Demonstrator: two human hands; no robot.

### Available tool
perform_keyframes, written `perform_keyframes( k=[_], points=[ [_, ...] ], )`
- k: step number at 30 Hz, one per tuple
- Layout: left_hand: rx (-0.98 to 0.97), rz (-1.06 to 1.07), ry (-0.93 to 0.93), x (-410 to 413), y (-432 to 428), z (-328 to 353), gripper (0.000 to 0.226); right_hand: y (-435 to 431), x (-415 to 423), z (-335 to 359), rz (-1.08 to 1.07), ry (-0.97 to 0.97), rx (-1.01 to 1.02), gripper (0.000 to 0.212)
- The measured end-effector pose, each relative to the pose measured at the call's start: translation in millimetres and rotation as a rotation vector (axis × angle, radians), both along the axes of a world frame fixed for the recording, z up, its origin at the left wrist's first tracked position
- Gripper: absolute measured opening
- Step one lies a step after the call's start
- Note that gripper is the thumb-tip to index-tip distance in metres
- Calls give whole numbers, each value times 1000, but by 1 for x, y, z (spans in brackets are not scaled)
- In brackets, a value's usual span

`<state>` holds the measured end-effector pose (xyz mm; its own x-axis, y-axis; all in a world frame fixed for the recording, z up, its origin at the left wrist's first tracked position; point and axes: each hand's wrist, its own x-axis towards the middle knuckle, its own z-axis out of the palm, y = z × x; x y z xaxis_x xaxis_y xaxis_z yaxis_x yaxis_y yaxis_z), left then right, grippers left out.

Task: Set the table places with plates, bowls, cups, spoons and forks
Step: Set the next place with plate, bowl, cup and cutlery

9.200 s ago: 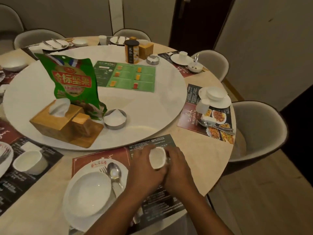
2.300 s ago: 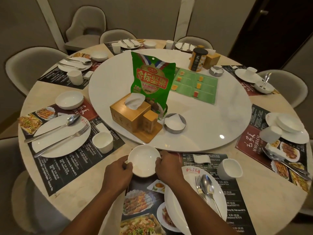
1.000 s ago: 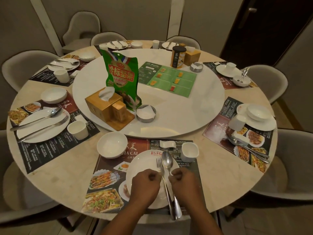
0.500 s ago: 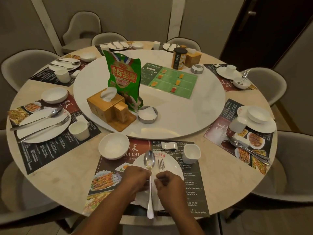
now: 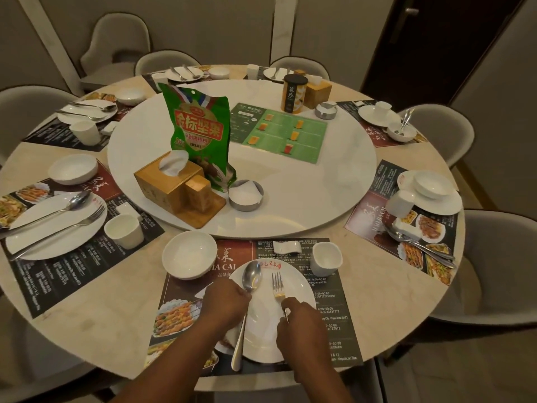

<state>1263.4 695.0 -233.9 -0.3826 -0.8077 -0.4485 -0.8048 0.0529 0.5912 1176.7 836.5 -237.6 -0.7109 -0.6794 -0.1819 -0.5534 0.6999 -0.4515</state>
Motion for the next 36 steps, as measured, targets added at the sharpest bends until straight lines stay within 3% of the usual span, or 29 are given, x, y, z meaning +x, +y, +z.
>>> perform_keyframes(
  k=[8, 22, 27, 31, 36],
  points=[
    [-144, -48, -58, 0, 0, -2, 20, -10, 0, -1, -120, -62, -96, 31],
    [-139, -84, 0, 5, 0, 1, 30, -12, -7, -1, -128, -108, -145, 25],
    [-373, -103, 118, 27, 4, 7, 26, 9, -13, -7, -161, -27, -218, 36],
    [-383, -265, 101, 49, 12, -4, 52, 31, -21, -9, -24, -41, -135, 45],
    [-284, -400, 21, 57, 18, -9, 47, 37, -23, -12, 144, -126, -59, 48]
  ],
)
